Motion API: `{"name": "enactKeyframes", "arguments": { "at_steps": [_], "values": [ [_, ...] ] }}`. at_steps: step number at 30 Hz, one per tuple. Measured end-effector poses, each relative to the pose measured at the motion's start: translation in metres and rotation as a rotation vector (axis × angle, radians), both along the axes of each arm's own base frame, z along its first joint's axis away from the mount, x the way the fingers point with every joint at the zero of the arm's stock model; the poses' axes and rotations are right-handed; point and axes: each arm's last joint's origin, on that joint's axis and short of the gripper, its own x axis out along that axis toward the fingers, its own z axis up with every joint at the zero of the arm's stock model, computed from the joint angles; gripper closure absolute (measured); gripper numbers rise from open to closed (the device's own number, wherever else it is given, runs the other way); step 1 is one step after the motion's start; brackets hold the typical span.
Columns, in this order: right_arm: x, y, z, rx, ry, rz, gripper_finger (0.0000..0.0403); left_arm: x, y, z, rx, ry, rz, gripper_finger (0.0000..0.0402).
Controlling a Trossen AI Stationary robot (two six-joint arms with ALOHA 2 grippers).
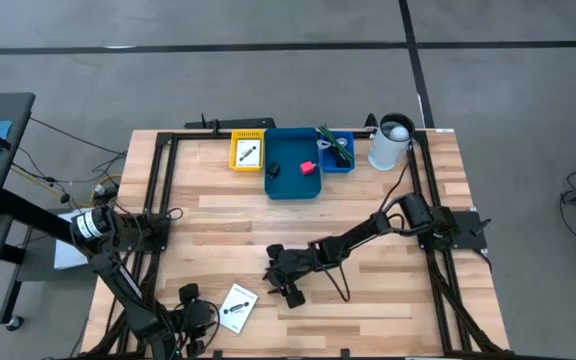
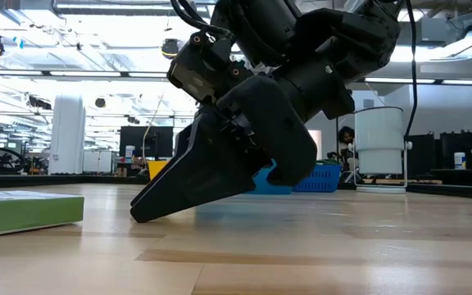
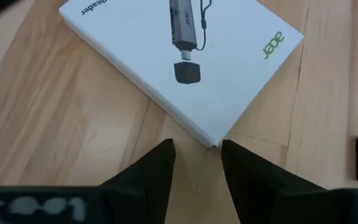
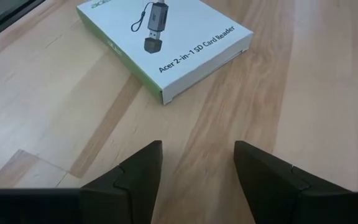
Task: Pick and place items into bin
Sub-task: Put the card reader box into the yellow basket
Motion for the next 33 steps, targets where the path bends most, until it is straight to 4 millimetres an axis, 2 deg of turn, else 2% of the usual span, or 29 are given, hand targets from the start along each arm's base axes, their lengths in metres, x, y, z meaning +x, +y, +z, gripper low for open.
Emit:
{"name": "enactKeyframes", "arguments": {
  "at_steps": [6, 18, 22, 28, 33],
  "values": [
    [0.000, 0.006, 0.001, 0.006, -0.021, 0.015, 0.0206, 0.001, -0.001, 0.000, 0.008, -0.016, -0.017, 0.0252],
    [0.001, 0.010, 0.005, 0.022, -0.066, 0.025, 0.0209, 0.003, -0.002, 0.001, 0.011, -0.042, -0.027, 0.0250],
    [0.004, 0.012, -0.009, 0.052, -0.057, 0.019, 0.0210, 0.003, -0.002, 0.001, 0.011, -0.043, -0.027, 0.0250],
    [0.023, 0.021, -0.026, 0.075, -0.072, 0.034, 0.0209, 0.003, -0.002, 0.001, 0.007, -0.045, -0.026, 0.0250],
    [0.032, 0.025, -0.029, 0.091, -0.075, 0.057, 0.0214, 0.003, -0.002, 0.002, 0.007, -0.046, -0.027, 0.0250]
  ]
}}
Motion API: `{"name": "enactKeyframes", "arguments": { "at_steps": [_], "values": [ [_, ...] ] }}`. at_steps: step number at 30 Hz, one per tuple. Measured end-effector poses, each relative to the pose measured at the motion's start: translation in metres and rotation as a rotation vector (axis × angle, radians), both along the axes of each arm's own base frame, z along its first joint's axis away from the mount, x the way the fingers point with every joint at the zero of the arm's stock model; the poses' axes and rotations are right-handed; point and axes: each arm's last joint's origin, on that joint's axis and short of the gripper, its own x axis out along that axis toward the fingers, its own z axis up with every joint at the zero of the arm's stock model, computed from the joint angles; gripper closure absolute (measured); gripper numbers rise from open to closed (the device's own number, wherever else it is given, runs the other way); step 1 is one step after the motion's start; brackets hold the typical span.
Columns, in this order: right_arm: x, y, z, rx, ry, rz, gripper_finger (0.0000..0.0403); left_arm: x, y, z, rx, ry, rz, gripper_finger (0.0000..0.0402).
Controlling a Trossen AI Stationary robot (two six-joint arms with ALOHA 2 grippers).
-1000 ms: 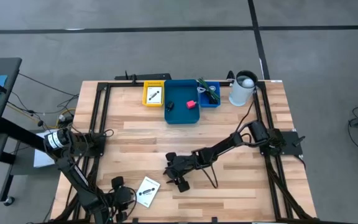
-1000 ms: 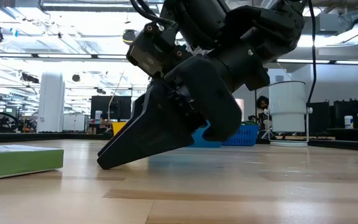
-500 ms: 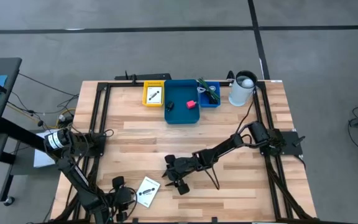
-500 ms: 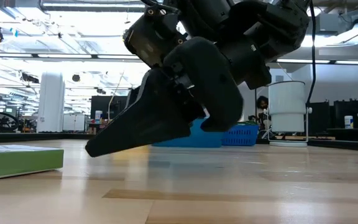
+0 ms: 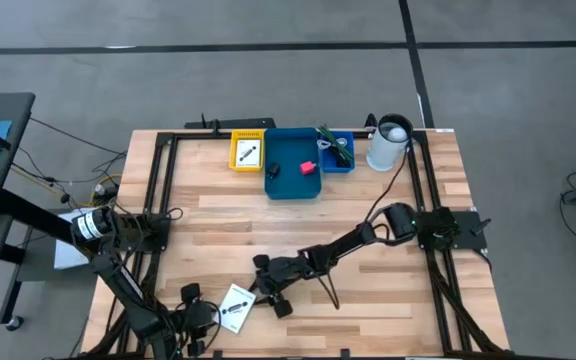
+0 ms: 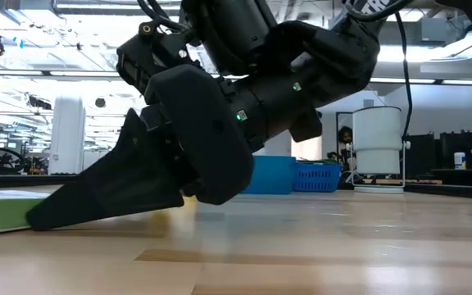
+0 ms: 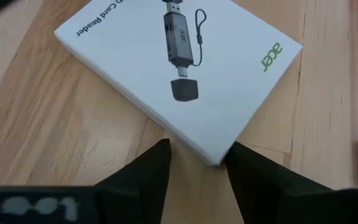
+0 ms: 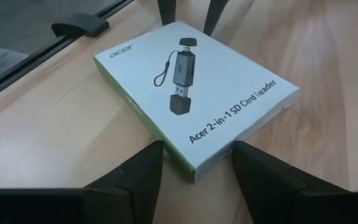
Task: Pick and place items into bin
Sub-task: Put the card reader box into the yellow basket
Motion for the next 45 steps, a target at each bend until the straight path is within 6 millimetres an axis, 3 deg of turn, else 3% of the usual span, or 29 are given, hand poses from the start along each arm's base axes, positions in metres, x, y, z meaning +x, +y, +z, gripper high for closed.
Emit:
{"name": "enactKeyframes", "arguments": {
  "at_steps": [14, 21, 27, 45],
  "values": [
    [0.0013, -0.0010, 0.0004, 0.004, -0.001, 0.012, 0.0247, 0.0003, 0.0003, 0.0002, 0.008, -0.014, 0.003, 0.0253],
    [0.0016, -0.0021, 0.0005, 0.007, -0.004, 0.012, 0.0274, 0.0006, 0.0004, 0.0005, 0.018, -0.027, -0.001, 0.0298],
    [0.0015, -0.0021, 0.0005, 0.007, -0.004, 0.013, 0.0274, 0.0006, 0.0004, 0.0006, 0.024, -0.029, -0.006, 0.0329],
    [0.0026, -0.0029, 0.0018, 0.007, -0.033, 0.021, 0.0281, 0.0016, -0.0002, 0.0011, 0.063, -0.052, -0.049, 0.0333]
  ]
}}
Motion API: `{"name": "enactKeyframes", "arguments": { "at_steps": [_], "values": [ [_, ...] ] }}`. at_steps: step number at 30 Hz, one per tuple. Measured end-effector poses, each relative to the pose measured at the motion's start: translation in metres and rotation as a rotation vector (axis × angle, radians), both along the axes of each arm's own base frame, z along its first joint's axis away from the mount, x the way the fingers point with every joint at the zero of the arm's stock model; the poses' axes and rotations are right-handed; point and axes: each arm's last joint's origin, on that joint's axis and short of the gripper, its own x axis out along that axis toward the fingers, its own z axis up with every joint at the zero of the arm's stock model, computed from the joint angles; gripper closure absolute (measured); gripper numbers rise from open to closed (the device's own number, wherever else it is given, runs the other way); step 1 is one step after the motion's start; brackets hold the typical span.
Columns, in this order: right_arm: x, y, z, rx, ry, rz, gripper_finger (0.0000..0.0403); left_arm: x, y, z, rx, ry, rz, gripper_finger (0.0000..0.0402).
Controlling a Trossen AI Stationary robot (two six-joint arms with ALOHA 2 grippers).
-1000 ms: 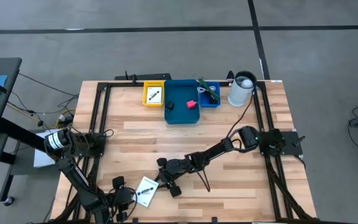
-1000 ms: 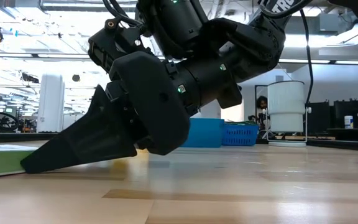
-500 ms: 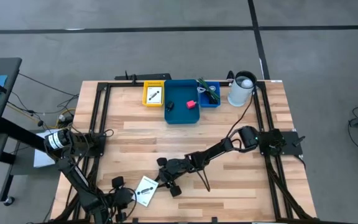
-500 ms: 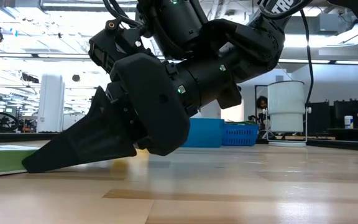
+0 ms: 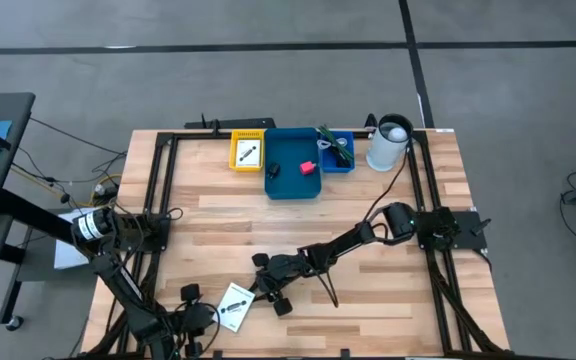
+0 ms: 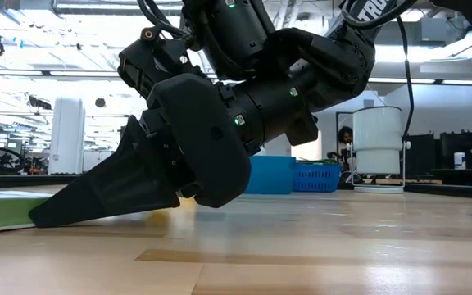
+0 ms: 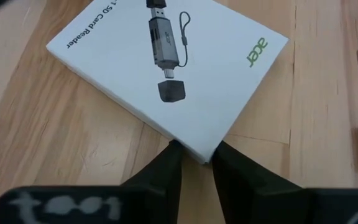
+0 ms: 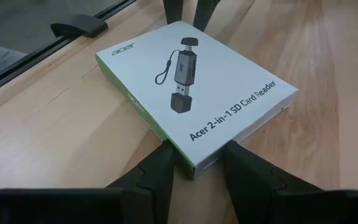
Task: Pick and place items into bin
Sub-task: Put the card reader box into the yellow basket
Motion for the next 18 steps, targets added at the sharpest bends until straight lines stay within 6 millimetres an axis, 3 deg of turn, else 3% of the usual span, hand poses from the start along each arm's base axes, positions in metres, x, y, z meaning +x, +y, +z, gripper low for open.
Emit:
{"name": "enactKeyframes", "arguments": {
  "at_steps": [18],
  "values": [
    [0.0018, -0.0034, 0.0031, -0.002, -0.023, 0.001, 0.0281, 0.0028, 0.0009, 0.0005, 0.082, -0.031, -0.061, 0.0334]
  ]
}}
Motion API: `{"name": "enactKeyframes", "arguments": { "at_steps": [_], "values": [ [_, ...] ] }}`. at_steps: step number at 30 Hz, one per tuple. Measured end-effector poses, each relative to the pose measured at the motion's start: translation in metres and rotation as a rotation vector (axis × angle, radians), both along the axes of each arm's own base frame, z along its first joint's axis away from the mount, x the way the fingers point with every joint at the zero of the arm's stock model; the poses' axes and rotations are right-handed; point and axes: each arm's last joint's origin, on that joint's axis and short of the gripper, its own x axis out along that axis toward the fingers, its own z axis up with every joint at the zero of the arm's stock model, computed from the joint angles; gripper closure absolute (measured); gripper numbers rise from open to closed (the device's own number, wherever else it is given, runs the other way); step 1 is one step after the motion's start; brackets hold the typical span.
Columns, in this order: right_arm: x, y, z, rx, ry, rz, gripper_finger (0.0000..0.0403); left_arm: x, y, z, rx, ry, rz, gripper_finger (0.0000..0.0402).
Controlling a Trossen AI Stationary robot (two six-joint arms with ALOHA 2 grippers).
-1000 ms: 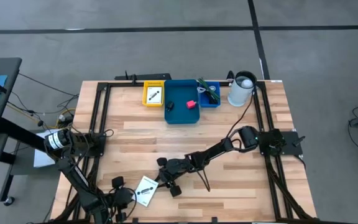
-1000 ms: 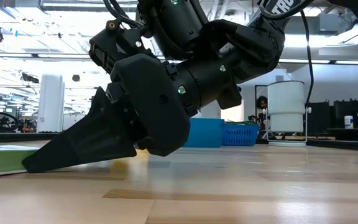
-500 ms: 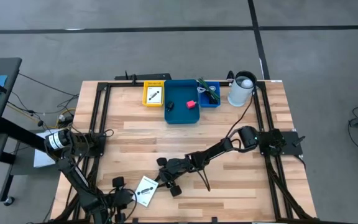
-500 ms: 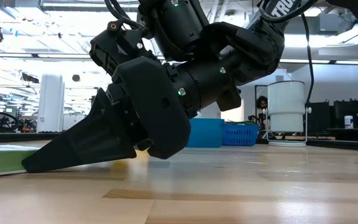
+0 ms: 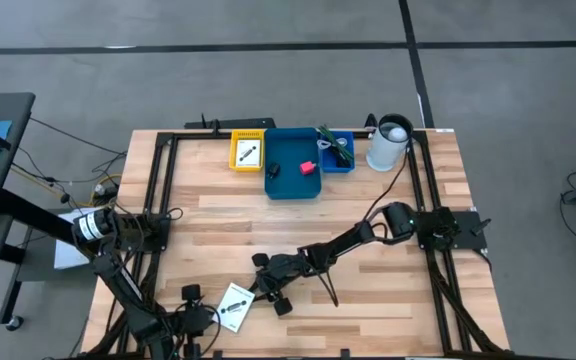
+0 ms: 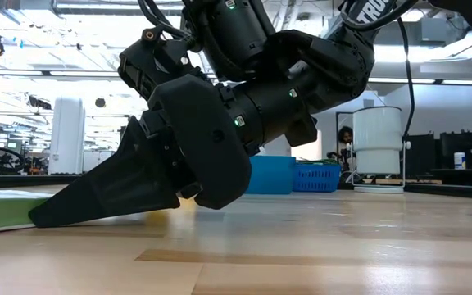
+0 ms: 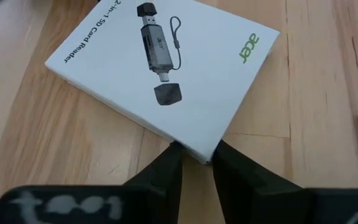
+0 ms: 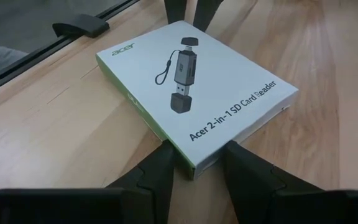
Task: Pick and place items into bin
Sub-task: Put the card reader box into the yellow basket
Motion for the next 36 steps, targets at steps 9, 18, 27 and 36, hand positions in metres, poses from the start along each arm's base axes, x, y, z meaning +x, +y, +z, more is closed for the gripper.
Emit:
{"name": "enactKeyframes", "arguments": {
  "at_steps": [9, 18, 27, 36],
  "values": [
    [0.001, -0.002, 0.005, -0.003, -0.003, -0.009, 0.0281, 0.001, 0.001, 0.000, 0.020, -0.017, -0.001, 0.0334],
    [0.002, -0.007, 0.006, 0.002, -0.004, -0.012, 0.0281, 0.001, 0.002, 0.001, 0.036, -0.039, 0.005, 0.0334],
    [0.000, -0.012, 0.023, -0.050, 0.035, -0.022, 0.0282, 0.005, 0.007, 0.001, 0.049, -0.060, 0.053, 0.0334],
    [0.002, -0.017, 0.035, -0.125, 0.110, -0.028, 0.0283, 0.014, 0.015, 0.001, 0.070, -0.064, 0.101, 0.0334]
  ]
}}
